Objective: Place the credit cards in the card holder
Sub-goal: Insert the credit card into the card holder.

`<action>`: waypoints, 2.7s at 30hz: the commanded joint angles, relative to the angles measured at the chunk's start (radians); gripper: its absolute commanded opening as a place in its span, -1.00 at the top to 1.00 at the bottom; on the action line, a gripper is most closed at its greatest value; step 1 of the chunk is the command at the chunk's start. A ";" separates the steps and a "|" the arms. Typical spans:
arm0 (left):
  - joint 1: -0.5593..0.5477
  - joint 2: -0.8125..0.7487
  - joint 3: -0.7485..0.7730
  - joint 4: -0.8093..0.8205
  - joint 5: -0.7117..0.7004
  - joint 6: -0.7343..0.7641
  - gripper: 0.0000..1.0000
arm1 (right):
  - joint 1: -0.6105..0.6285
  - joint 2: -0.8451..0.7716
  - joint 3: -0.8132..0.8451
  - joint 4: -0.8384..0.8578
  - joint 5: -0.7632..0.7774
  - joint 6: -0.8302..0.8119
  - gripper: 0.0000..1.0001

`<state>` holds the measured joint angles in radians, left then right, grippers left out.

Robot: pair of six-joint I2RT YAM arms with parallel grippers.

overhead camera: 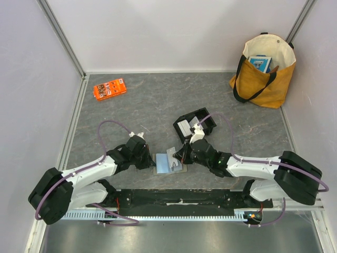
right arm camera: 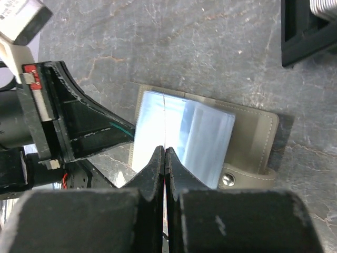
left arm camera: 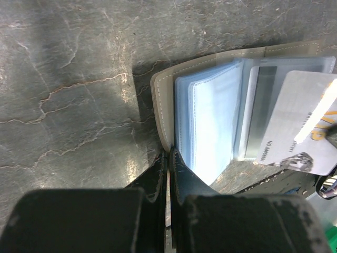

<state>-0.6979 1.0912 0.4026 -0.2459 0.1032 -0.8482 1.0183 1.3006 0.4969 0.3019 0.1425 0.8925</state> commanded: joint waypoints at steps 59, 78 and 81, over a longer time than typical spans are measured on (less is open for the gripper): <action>-0.003 0.004 -0.030 0.050 -0.003 0.008 0.97 | -0.003 0.345 -0.107 0.393 -0.054 0.223 1.00; -0.003 -0.002 -0.022 0.045 -0.010 0.001 0.97 | 0.075 0.339 0.006 0.153 -0.051 0.238 0.71; -0.003 -0.019 -0.025 0.039 -0.017 0.000 0.96 | 0.072 0.267 0.051 0.002 0.037 0.182 0.53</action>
<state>-0.6979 1.0958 0.3798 -0.2241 0.0868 -0.8482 1.0691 1.6325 0.4881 0.5674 0.1108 1.1557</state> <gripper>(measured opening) 0.022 0.194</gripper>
